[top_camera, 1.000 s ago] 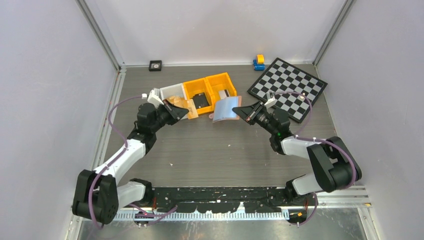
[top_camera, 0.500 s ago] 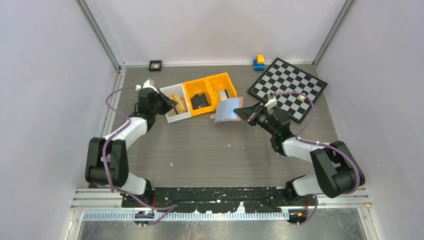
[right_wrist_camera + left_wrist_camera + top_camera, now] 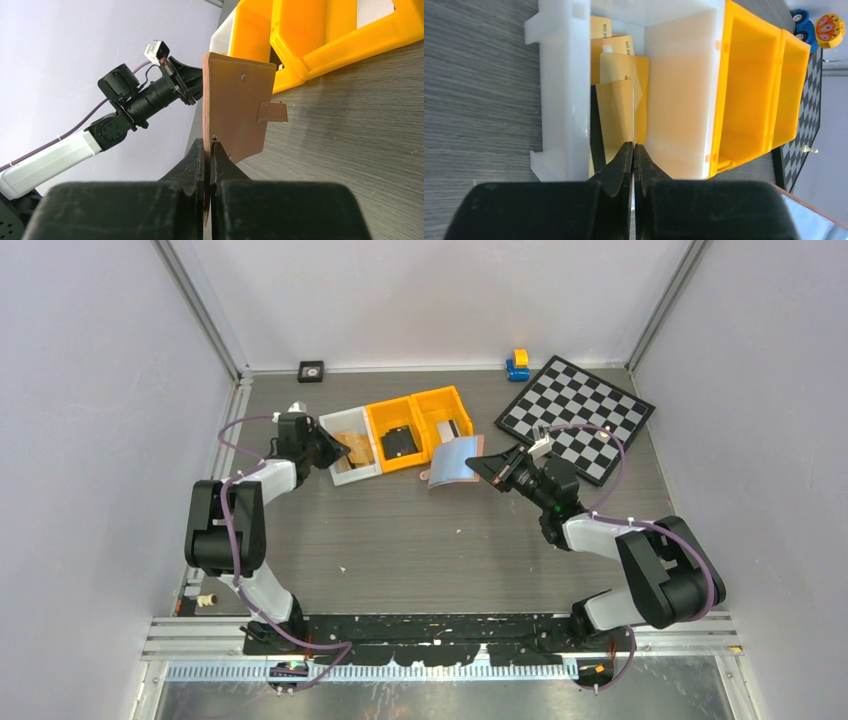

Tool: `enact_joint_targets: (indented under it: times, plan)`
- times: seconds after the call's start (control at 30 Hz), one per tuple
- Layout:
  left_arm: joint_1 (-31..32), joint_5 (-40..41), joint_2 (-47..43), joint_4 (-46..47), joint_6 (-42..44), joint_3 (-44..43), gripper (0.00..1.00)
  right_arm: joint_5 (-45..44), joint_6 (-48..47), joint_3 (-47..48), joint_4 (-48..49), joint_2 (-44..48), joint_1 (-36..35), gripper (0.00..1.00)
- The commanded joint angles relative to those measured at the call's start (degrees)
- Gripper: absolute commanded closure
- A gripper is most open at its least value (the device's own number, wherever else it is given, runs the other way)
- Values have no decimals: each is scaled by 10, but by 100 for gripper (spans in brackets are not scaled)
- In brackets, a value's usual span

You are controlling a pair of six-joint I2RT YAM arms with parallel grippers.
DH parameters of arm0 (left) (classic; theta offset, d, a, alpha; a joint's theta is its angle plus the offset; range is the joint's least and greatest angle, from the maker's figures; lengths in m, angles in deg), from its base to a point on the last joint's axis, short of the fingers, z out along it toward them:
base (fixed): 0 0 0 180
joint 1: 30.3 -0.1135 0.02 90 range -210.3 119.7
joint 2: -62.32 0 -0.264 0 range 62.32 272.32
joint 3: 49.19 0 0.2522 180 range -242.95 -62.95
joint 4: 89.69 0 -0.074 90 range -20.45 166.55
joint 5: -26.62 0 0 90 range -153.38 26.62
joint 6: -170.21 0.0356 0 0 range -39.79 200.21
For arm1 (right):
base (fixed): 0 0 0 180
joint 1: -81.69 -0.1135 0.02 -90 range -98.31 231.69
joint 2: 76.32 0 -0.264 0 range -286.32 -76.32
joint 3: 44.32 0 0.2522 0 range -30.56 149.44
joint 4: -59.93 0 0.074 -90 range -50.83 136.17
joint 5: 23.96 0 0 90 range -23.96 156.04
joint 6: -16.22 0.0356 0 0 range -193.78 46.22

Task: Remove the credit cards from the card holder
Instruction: Place the credit card in the storage box, then close the card holder at the center of the board.

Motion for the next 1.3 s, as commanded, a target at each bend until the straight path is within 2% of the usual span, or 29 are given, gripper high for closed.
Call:
enact_joint_targets:
  times: [0.0, 0.2, 0.3, 0.37, 0.53, 0.63, 0.8, 1.07, 1.2, 1.27]
  plan:
    - [-3, -17, -13, 2, 13, -26, 88, 9, 9, 1, 57, -3, 0, 100]
    - [15, -25, -105, -11, 27, 4, 26, 22, 15, 7, 61, -6, 0, 100]
    - [54, -19, -165, -48, 40, 10, 23, 50, 33, 18, 78, -12, 0, 100]
    - [87, -31, -204, -46, 41, 23, 20, 67, 62, 17, 129, -21, 0, 99]
    - [149, -90, -263, 59, -4, 101, 10, 107, 139, 22, 242, -46, 0, 100]
    - [175, -99, -271, 96, -16, 126, 8, 116, 161, 23, 270, -46, 0, 99]
    - [175, -146, -256, 251, -88, 171, 8, 122, 177, 23, 280, -29, 0, 100]
    - [175, -230, -182, 417, -181, 175, 19, 128, 200, 28, 288, -33, -2, 100]
    - [176, -257, -148, 460, -217, 165, 23, 130, 200, 33, 288, -38, -7, 99]
    - [176, -261, -136, 498, -236, 168, 29, 129, 199, 33, 288, -38, -8, 100]
